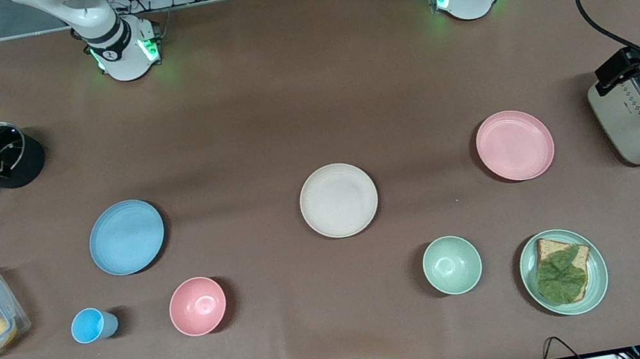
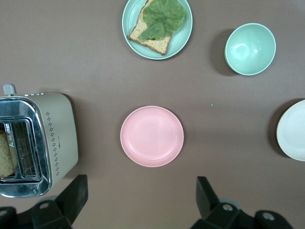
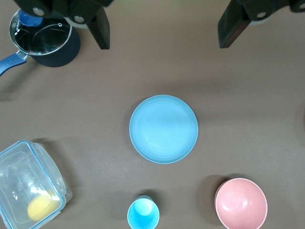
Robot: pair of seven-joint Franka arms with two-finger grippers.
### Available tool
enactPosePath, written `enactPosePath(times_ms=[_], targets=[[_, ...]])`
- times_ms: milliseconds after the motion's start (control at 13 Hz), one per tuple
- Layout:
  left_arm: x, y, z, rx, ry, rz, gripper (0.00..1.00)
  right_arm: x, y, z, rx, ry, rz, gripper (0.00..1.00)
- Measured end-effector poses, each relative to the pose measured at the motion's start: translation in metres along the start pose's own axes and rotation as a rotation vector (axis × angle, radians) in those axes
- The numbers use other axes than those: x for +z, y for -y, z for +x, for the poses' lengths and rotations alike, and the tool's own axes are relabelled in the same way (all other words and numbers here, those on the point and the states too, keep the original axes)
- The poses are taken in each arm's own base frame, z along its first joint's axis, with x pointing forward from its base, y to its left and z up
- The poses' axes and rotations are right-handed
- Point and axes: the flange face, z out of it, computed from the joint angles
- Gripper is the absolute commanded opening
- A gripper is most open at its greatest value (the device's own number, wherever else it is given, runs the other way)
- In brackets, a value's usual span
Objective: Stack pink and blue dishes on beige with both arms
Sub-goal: 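Move the right gripper to the blue plate while the left gripper reaches pink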
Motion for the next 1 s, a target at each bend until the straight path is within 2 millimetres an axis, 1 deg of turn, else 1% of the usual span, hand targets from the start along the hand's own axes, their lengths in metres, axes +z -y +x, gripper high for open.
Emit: enactPosePath(times_ms=[77,154,308,385,462,538,615,692,769,846,923,1000], targets=[[0.000,0.000,0.000,0.000,0.002,0.000,1.00,-0.001,0.001,0.000,-0.001,-0.003,0.000,1.00],[0.000,0.000,-0.001,0.000,0.003,0.001,1.00,-0.010,0.003,-0.001,-0.005,-0.010,-0.001,1.00],[0.000,0.001,-0.001,-0.002,0.007,0.002,1.00,-0.041,0.007,-0.010,-0.013,0.001,-0.001,1.00],[0.003,0.004,-0.001,-0.006,0.017,0.004,1.00,-0.051,0.008,-0.014,-0.013,0.001,-0.001,1.00],[0.013,0.007,-0.001,-0.009,0.042,0.007,1.00,-0.054,0.008,-0.015,-0.013,0.002,-0.001,1.00],[0.033,0.008,0.000,-0.010,0.077,0.011,1.00,-0.048,0.007,-0.013,-0.012,0.013,0.000,1.00],[0.061,0.009,0.004,-0.011,0.100,0.014,1.00,-0.035,0.004,-0.007,-0.007,0.031,0.001,1.00],[0.094,0.012,0.007,-0.016,0.113,0.016,1.00,-0.012,-0.002,0.003,0.004,0.048,0.002,1.00],[0.130,0.023,0.011,-0.035,0.109,0.015,1.00,0.023,-0.010,0.018,0.018,0.066,0.002,1.00],[0.164,0.040,0.012,-0.057,0.098,0.011,1.00,0.062,-0.018,0.034,0.031,0.090,0.001,1.00],[0.199,0.055,0.008,-0.071,0.078,0.005,1.00,0.103,-0.029,0.049,0.047,0.115,0.000,1.00],[0.235,0.064,0.000,-0.084,0.061,0.002,1.00,0.144,-0.041,0.062,0.064,0.139,0.000,1.00]])
